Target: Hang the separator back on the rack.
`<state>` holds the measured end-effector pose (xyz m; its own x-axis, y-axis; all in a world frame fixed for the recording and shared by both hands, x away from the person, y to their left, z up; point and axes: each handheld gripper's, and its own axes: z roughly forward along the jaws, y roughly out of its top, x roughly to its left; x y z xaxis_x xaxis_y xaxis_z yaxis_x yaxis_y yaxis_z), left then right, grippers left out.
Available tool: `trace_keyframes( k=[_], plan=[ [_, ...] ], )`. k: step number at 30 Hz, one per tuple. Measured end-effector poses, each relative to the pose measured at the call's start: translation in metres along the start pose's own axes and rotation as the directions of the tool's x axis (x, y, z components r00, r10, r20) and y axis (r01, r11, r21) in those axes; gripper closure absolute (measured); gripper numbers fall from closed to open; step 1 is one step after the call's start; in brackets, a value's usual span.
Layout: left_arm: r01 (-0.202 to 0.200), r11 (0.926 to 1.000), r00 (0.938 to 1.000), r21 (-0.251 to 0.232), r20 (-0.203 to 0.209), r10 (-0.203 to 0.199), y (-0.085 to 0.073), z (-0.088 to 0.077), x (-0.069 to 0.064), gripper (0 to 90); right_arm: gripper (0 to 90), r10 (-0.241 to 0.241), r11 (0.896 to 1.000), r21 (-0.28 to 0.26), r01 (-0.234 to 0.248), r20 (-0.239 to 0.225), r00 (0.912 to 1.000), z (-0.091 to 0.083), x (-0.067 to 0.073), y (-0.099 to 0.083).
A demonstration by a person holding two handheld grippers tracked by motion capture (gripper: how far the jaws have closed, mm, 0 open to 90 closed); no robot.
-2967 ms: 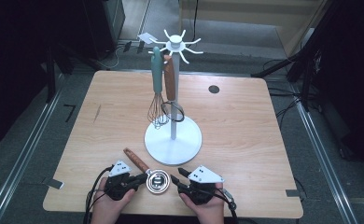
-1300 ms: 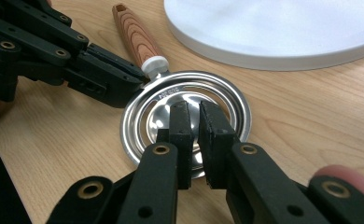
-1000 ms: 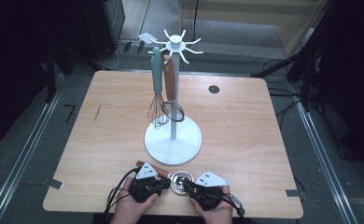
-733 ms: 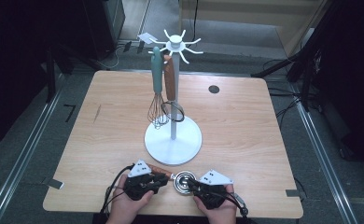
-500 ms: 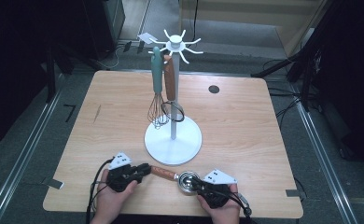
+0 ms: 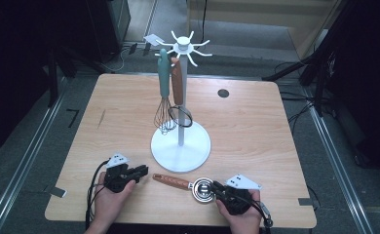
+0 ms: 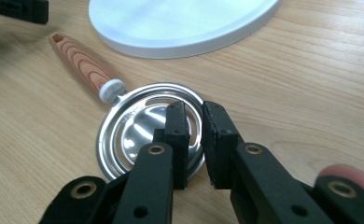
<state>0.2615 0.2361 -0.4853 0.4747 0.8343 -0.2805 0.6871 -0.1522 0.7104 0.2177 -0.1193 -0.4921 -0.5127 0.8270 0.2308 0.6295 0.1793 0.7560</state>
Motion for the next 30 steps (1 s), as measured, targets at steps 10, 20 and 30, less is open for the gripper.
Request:
trace_keyframes(
  k=[10,20,30],
  plan=[
    [-0.024,0.9989,0.9997,0.039,0.009,0.024,-0.001,0.012,-0.011,82.0,70.4,0.046,0.998,0.044,-0.048,0.038,0.9982,0.009,-0.005,-0.004],
    [-0.051,0.9974,0.9986,0.051,0.018,0.05,-0.003,0.015,-0.023,82.6,72.6,0.05,0.997,0.065,-0.052,0.021,0.9985,-0.002,-0.006,-0.01],
    [-0.081,0.9952,0.9966,0.055,0.019,0.08,-0.008,0.02,-0.044,82.2,71.2,-0.031,0.999,0.008,0.031,0.021,0.9993,-0.021,-0.023,-0.009]
  ],
)
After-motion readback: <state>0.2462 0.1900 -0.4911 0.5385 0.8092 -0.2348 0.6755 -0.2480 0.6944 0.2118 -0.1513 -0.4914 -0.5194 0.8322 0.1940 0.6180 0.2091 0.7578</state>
